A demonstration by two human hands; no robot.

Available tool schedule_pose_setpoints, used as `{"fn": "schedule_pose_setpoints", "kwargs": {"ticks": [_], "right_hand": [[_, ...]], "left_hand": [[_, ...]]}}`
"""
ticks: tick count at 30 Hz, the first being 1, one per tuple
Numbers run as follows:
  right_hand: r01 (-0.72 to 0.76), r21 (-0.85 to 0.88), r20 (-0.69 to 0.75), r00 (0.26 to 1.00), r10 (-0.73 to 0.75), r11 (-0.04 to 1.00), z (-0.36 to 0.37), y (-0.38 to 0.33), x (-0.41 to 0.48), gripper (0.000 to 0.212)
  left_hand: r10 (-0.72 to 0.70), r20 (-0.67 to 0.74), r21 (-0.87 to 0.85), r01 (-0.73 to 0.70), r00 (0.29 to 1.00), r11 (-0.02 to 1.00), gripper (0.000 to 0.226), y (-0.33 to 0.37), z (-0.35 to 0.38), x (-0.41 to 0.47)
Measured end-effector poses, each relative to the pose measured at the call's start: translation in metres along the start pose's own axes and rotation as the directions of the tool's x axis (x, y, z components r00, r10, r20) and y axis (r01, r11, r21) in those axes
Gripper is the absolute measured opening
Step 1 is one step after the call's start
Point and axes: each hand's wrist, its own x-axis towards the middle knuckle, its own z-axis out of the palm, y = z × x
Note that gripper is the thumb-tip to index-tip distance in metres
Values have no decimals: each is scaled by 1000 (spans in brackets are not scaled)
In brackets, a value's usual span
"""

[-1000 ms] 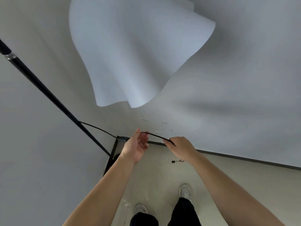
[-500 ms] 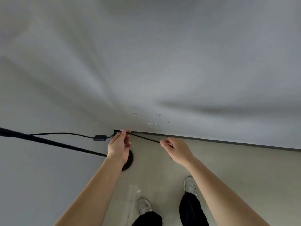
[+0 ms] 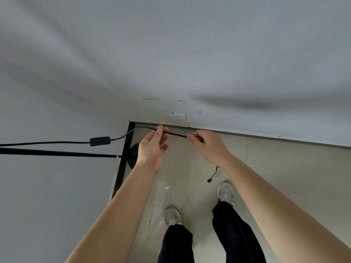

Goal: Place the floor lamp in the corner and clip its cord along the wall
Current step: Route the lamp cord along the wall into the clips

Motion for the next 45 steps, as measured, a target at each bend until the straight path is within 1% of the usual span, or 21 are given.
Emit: {"fn": "schedule_pose_setpoints", "kwargs": {"ticks": [3, 6, 10, 13, 18, 21, 24, 29, 31, 33, 36, 38, 40, 42, 45], "right_hand": [[6, 2, 4, 1000, -6, 1000, 14, 14, 14, 32], [19, 26, 8, 1000, -19, 999, 36, 26, 27, 32], [45, 53, 24, 999, -46, 998, 69, 49, 49, 31], [63, 56, 31, 997, -65, 996, 90, 66, 73, 26], [94, 40, -41, 995, -92, 995, 114, 93, 125, 26], [129, 35, -94, 988, -125, 991, 125, 110, 155, 16], [188, -4, -129, 974, -187, 982, 140, 122, 182, 11], [292, -14, -149, 945, -290, 956, 179, 130, 208, 13], [308, 3, -154, 940, -304, 951, 193, 132, 213, 15], [316, 1, -178, 934, -310, 949, 201, 133, 213, 19], [296, -2, -223, 931, -289, 955, 201, 137, 207, 30], [266, -31, -248, 932, -265, 964, 196, 139, 201, 31], [257, -53, -275, 925, -261, 965, 189, 135, 196, 27], [273, -50, -303, 913, -275, 961, 183, 122, 195, 24], [308, -70, -305, 899, -315, 949, 179, 97, 199, 22]], "left_hand": [[-7, 48, 85, 3, 999, 996, 9, -21, -5, 17], [19, 50, 94, -23, 999, 995, 10, -44, -16, 37], [112, 17, 21, -112, 994, 993, 14, -62, -36, 72], [165, 19, -16, -165, 986, 986, 15, -69, -51, 102], [260, -6, -130, -258, 966, 957, 12, -65, -74, 161], [307, 4, -183, -301, 952, 936, 9, -70, -85, 198], [346, 62, -168, -332, 936, 928, 9, -85, -89, 231], [392, 220, 24, -407, 893, 913, 11, -119, -93, 272], [407, 271, 28, -430, 872, 902, 11, -130, -97, 280], [437, 296, -26, -451, 849, 892, 11, -131, -103, 285], [481, 239, -219, -436, 843, 873, 10, -109, -115, 289], [475, 181, -340, -399, 861, 852, 9, -88, -123, 290], [446, 168, -405, -351, 879, 844, 8, -74, -126, 290], [393, 220, -385, -291, 893, 876, 9, -72, -122, 290], [316, 339, -270, -230, 886, 935, 11, -81, -113, 289]]}}
